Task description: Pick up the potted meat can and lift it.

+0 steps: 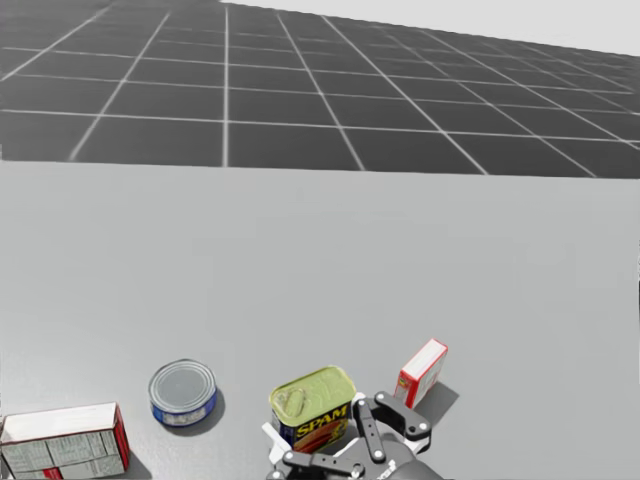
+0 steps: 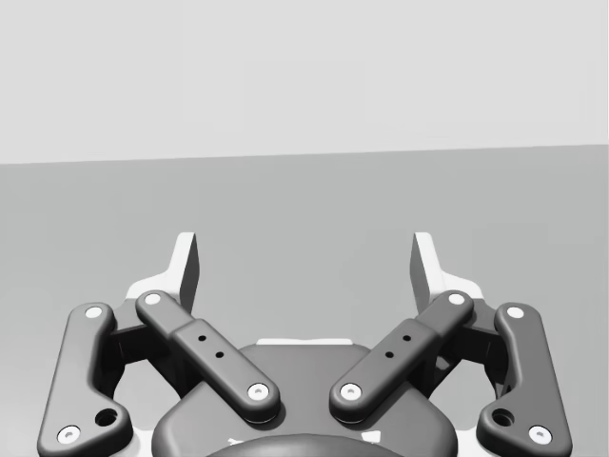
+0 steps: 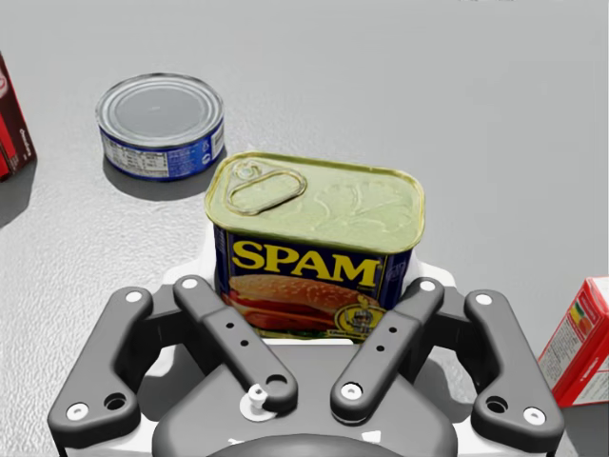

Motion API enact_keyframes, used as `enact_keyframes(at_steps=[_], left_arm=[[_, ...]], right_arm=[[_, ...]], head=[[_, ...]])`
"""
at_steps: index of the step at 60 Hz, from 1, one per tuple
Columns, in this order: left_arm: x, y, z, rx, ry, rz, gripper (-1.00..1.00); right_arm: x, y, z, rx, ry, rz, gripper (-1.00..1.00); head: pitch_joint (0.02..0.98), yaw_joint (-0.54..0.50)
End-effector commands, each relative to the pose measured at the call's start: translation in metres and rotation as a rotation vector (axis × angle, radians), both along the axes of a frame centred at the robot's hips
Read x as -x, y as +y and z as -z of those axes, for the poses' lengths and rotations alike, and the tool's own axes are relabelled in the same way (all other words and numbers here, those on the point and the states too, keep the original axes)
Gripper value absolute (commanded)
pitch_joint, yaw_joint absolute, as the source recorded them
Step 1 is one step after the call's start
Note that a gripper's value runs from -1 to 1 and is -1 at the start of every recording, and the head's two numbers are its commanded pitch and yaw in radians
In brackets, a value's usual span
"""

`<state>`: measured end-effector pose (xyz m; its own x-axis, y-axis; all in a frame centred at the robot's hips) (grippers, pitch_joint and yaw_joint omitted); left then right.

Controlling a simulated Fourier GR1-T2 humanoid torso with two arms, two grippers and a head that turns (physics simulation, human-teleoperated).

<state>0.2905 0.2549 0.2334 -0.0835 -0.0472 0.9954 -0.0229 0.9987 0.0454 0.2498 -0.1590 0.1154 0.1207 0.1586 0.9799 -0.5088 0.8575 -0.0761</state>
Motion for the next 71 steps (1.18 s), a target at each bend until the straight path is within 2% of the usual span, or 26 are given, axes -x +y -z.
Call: enact_keyframes(at_steps=[1, 21, 25, 33, 41, 53, 66, 71], left_arm=[[0.000, 0.000, 0.001, -0.003, 0.002, 0.001, -1.00], [-0.001, 0.000, 0.002, -0.013, -0.001, 0.002, -1.00], [-0.001, -0.001, 0.002, -0.014, 0.001, 0.000, -1.00], [-0.001, -0.001, 0.003, -0.015, 0.004, -0.004, -1.00], [-0.001, 0.000, 0.002, -0.013, 0.003, -0.007, -1.00], [0.000, 0.001, 0.000, -0.008, -0.003, -0.008, -1.00], [0.001, 0.002, -0.002, -0.004, -0.007, -0.011, -1.00], [0.001, 0.002, -0.002, -0.003, -0.007, -0.012, -1.00]], right_arm=[[0.004, -0.006, 0.015, 0.021, 0.043, 0.090, 1.00], [0.008, -0.002, 0.010, 0.043, 0.012, 0.102, 1.00], [0.009, 0.001, -0.001, 0.028, 0.001, 0.111, 1.00], [0.011, 0.007, -0.035, 0.018, -0.064, 0.110, 1.00], [0.014, 0.015, -0.081, 0.001, -0.155, 0.112, 1.00], [0.024, 0.025, -0.130, -0.016, -0.271, 0.111, 1.00], [0.032, 0.026, -0.174, -0.024, -0.388, 0.129, 1.00], [0.034, 0.021, -0.192, -0.047, -0.437, 0.152, 1.00]], head=[[0.510, -0.20], [0.463, -0.21], [0.462, -0.21], [0.459, -0.21], [0.456, -0.22], [0.453, -0.21], [0.449, -0.21], [0.448, -0.21]])
